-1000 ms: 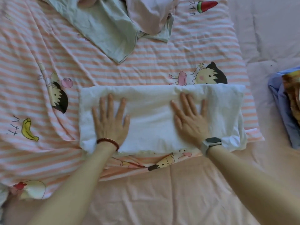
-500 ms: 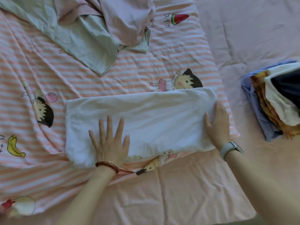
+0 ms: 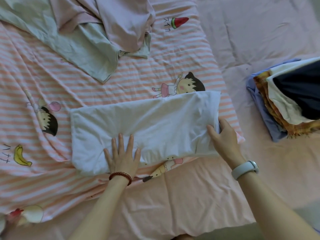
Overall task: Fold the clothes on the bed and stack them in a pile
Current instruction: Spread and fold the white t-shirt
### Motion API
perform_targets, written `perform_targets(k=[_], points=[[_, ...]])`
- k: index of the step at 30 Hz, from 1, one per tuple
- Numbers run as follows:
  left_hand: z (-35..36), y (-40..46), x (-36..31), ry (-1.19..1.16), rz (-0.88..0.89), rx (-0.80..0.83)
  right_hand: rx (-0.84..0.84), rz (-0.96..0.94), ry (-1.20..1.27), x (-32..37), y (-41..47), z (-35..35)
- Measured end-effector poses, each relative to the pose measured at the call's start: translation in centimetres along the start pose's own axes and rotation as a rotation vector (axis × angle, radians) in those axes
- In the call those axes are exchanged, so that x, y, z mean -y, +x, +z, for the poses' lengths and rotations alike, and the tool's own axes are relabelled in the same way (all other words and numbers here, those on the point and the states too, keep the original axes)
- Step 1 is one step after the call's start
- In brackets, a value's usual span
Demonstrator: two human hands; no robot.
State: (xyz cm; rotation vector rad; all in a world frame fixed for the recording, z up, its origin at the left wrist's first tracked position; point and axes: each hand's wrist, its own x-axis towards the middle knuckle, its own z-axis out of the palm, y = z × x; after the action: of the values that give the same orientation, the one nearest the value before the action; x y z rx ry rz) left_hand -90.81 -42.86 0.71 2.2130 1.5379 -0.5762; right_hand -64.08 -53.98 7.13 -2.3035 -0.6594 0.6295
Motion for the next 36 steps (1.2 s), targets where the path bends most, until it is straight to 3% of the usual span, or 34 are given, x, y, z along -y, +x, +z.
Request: perform_targets(k=[2,4,7,11,13,15,18,20,22,25,28,32,36], points=[[-1.0,-0.2,0.6,-0.123,0.039,-0.009,0.035,-0.09,0.019,3.3,-1.0,0.1],[-2.3,-0.8,1.7,-0.462,0.049,-0.085,0.108,-0.18,0.066,7.2,-2.2,1.0],[-4.6,-2.3,4.5,-1.028,-0.175,-0.18,0.292,-0.287,0.171,12.9,-5.0,4.2],[-6.7,-4.5,9.9,-1.687,-0.487,-0.064,0.59,-0.368,0.156,18.7,-8.8,11.4],[-6.7,-5.5,12.2,-1.826,-0.546,0.014,0.803,-0.371,0.035,20.1,-10.4,14.8],[-6.4,-6.1,13.3,-1.882,-0.547,0.078,0.887,-0.374,0.006,20.1,-11.7,16.7],[-6.2,-5.8,13.1,-1.87,-0.494,0.04,0.718,-0.315,0.097,17.9,-12.4,16.7],[-5.8,-5.2,12.4,-1.63,-0.465,-0.038,0.533,-0.312,0.025,15.6,-12.1,15.8],[-5.4,-4.3,11.5,-1.209,-0.449,-0.12,0.383,-0.368,-0.149,13.4,-11.7,15.1],[-5.3,-3.4,9.1,-0.906,-0.436,-0.193,0.329,-0.46,-0.397,11.3,-11.1,14.8],[-5.4,-2.7,8.2,-1.049,-0.525,-0.329,0.46,-0.544,-0.559,10.0,-11.2,14.9],[-5.1,-3.5,10.3,-1.212,-0.517,-0.567,0.507,-0.632,-0.549,9.1,-11.5,14.7],[-4.1,-4.5,11.9,-1.258,-0.569,-0.443,0.533,-0.633,-0.555,8.5,-11.8,14.6]])
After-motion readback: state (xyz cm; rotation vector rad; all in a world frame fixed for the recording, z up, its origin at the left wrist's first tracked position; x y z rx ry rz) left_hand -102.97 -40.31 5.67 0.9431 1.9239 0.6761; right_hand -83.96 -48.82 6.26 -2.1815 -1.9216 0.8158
